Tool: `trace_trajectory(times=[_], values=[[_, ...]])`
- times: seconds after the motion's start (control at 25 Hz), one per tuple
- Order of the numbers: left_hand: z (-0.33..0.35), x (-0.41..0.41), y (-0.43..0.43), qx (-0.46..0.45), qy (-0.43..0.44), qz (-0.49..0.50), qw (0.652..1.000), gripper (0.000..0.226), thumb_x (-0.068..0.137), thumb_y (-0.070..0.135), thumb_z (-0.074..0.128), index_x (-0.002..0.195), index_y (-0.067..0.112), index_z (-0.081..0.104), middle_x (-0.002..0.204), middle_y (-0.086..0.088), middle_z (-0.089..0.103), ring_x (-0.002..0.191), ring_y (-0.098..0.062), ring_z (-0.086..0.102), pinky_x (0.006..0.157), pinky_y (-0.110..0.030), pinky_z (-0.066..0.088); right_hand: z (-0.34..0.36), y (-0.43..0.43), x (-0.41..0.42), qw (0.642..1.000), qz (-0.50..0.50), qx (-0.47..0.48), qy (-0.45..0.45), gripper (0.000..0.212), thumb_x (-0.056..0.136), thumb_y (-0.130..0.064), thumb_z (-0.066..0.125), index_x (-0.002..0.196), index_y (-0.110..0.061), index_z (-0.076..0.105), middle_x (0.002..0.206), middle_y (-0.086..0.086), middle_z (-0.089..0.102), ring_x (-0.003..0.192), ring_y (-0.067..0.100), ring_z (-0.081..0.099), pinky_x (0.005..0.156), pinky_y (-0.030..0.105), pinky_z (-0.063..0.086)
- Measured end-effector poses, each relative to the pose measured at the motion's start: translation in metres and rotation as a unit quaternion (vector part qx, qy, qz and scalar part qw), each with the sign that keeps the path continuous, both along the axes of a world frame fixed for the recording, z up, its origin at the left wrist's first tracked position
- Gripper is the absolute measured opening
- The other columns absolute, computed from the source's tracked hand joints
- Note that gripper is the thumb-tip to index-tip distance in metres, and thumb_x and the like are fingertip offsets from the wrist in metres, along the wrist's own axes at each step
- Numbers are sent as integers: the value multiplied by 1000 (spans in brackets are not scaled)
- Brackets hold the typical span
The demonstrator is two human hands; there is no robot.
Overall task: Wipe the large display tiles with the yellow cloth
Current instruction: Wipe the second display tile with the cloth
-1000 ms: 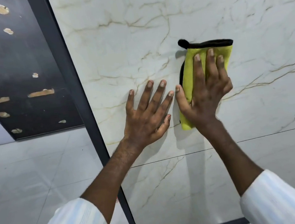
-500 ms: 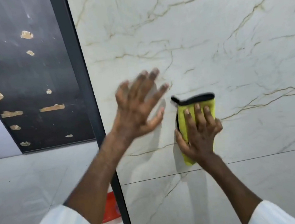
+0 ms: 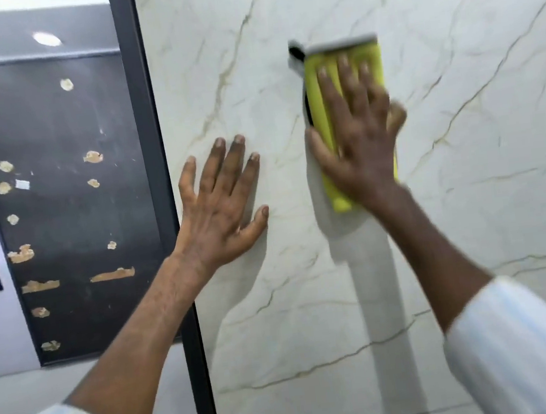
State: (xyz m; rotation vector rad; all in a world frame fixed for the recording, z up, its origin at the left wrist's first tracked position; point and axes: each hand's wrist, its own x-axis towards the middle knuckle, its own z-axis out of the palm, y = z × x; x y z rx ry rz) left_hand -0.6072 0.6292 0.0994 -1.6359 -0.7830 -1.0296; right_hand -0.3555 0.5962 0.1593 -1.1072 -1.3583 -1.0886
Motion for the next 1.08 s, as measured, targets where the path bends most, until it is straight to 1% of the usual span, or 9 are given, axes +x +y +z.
trace_trajectory(times=[0.12,0.2,0.36,0.44,0.56,0.68,0.8,1.0,1.08], values=[[34,-8,-10,33,11,12,999,73,99,54,47,161,16,41,172,-7,27,158,-29,26,119,-59,12,-94,1,-2,1000,-19,-10,1,72,95,-51,56,160,-24,38,170,5,28,155,29,28,102,57,34],[76,-13,-10,42,13,24,999,73,99,53,47,161,14,40,173,-8,26,158,-31,27,119,-58,16,-100,4,-3,1000,-20,-14,-5,72,93,-51,58,158,-24,42,168,4,32,153,30,32,100,56,34],[125,-17,5,31,5,36,999,78,99,56,41,163,12,34,174,-10,21,160,-33,20,118,-63,20,11,10,-2,999,-3,13,-31,76,90,-52,57,160,-29,38,169,1,29,153,28,28,101,55,31],[119,-16,14,40,6,50,998,79,102,56,36,165,11,28,175,-11,16,162,-33,15,119,-65,19,82,14,2,1000,8,15,-23,77,91,-54,52,161,-32,33,170,-1,26,153,27,25,103,56,30],[118,-15,14,45,0,55,997,78,102,56,33,166,11,27,176,-10,15,162,-33,15,119,-63,17,184,15,4,1000,22,0,-4,76,94,-57,45,164,-34,24,171,0,20,154,30,18,108,61,26],[119,-15,12,40,1,59,997,77,103,56,33,166,12,28,176,-8,14,162,-32,16,120,-62,17,236,10,3,1000,21,-21,3,78,94,-59,38,165,-32,19,173,1,15,156,31,14,112,66,22],[117,-17,13,36,1,54,998,77,102,56,34,166,13,28,176,-7,15,162,-31,16,120,-61,19,198,14,2,1000,23,0,3,75,96,-59,38,164,-32,22,172,0,19,156,29,16,108,63,26],[115,-14,10,22,-1,54,998,77,103,54,33,167,13,22,176,-7,10,163,-30,11,125,-61,15,52,13,-17,1000,5,17,-2,73,94,-53,49,161,-28,34,169,1,28,154,29,26,100,56,32],[112,-14,11,14,0,52,999,76,104,53,32,168,13,19,177,-8,8,163,-30,8,127,-61,12,51,13,-21,1000,3,3,-20,75,91,-53,49,161,-29,35,169,0,28,153,29,27,99,55,32]])
